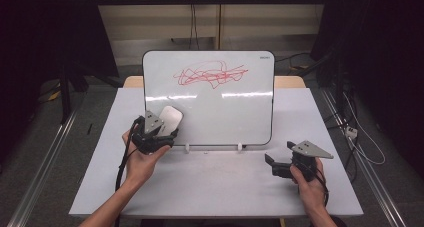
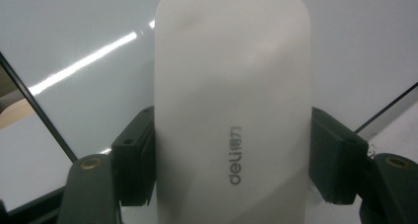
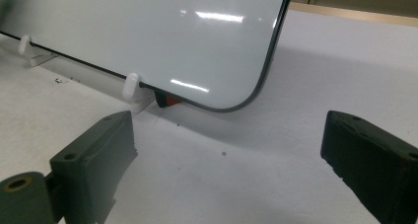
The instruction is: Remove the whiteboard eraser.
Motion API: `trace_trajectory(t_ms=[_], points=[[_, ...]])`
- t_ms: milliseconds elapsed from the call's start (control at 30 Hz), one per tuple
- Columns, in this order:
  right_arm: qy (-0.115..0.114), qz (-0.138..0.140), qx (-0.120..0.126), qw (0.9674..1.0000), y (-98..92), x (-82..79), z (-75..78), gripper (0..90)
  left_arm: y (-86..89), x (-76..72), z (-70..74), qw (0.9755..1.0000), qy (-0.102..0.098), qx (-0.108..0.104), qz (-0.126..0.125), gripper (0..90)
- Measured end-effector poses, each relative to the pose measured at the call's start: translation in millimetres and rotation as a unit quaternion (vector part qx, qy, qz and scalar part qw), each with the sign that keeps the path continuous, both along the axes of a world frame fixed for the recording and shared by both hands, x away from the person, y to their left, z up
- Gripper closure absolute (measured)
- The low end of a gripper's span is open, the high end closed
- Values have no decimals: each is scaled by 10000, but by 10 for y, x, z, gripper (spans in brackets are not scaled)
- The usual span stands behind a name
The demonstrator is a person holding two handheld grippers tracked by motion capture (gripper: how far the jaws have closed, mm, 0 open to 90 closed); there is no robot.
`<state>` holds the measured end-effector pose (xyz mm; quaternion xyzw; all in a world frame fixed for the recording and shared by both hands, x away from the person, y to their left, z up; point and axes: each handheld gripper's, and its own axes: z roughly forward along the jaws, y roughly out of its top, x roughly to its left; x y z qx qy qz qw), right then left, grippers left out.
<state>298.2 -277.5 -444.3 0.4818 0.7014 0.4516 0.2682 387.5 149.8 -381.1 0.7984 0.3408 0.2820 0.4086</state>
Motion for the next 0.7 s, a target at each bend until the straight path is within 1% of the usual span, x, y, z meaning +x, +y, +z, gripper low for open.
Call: trace_trajectory(t_ms=[33,67,100,133,167,267,367,400,467,500,600,700], points=[[2,-8,1,10000,-1,-1,0,60,0,0,0,10000,0,0,0,309],[2,-25,-10,10000,-3,0,0,60,9,-5,18,10000,-23,-55,13,309],[-2,-28,-10,10000,-5,1,0,60,21,-2,34,10000,-32,-46,-9,309],[-5,-33,-11,10000,-5,1,0,60,39,-1,59,9999,-38,-131,10,309],[-5,-33,-11,10000,-5,1,0,60,39,-1,59,9999,-38,-131,10,309],[1,-8,-9,10000,4,6,-3,60,74,4,120,9999,-90,-147,17,309],[-33,20,-36,10000,5,5,-4,60,93,0,182,9996,-174,-224,50,309],[-33,20,-36,10000,5,5,-4,60,93,0,182,9996,-174,-224,50,309],[-7,11,-10,10000,-10,-9,-7,59,111,-4,263,9992,-234,-308,49,309],[-13,5,-2,10000,-17,-9,-6,59,114,-7,282,9991,-273,-322,53,309],[-14,-16,6,10000,-30,-10,-7,58,118,-7,313,9991,-277,-323,24,309],[-15,22,3,10000,-18,-2,-9,59,113,-2,344,9988,-318,-369,-6,309]])
